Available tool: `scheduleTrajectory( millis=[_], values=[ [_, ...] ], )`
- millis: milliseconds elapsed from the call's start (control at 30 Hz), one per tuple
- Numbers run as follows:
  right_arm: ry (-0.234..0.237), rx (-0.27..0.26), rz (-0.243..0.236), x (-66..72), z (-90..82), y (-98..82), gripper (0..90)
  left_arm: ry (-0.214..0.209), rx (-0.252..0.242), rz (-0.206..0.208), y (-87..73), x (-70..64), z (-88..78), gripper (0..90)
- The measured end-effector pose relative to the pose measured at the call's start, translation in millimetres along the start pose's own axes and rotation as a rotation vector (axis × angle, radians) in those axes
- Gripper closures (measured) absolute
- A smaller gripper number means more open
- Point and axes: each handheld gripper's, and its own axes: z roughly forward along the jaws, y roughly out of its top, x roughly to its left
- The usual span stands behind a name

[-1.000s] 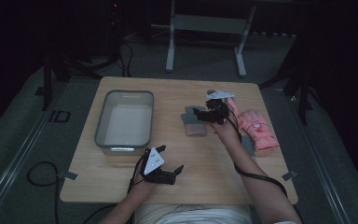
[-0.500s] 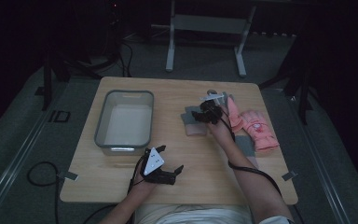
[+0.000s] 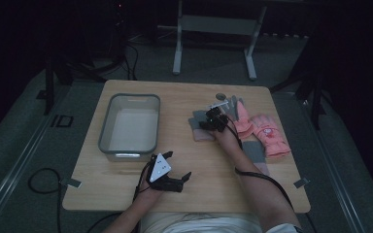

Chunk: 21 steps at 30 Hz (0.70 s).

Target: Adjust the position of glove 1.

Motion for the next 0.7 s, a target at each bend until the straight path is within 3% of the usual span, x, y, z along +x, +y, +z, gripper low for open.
scheduleTrajectory(
  millis=[100,233,367,567,700],
  values=[
    [-0.012,0.005,-0.003,3.0,0.8,-0.1,62.1,-0.001,-0.001,-0.001,0.0,0.0,0.0,1.3],
    [-0.025,0.021,0.004,5.3,1.2,2.8,79.3,-0.005,-0.002,-0.005,0.0,0.0,0.2,1.3],
    [-0.037,0.024,0.021,7.5,-0.9,6.7,85.5,-0.003,-0.003,-0.012,0.0,0.6,0.2,1.3],
    [-0.003,-0.042,0.051,17.4,-35.5,18.8,86.0,-0.002,-0.003,-0.008,0.0,0.4,0.1,1.3],
    [0.003,-0.081,0.044,28.8,-64.7,19.7,86.1,0.0,-0.004,-0.008,0.0,0.3,0.2,1.2]
  ],
)
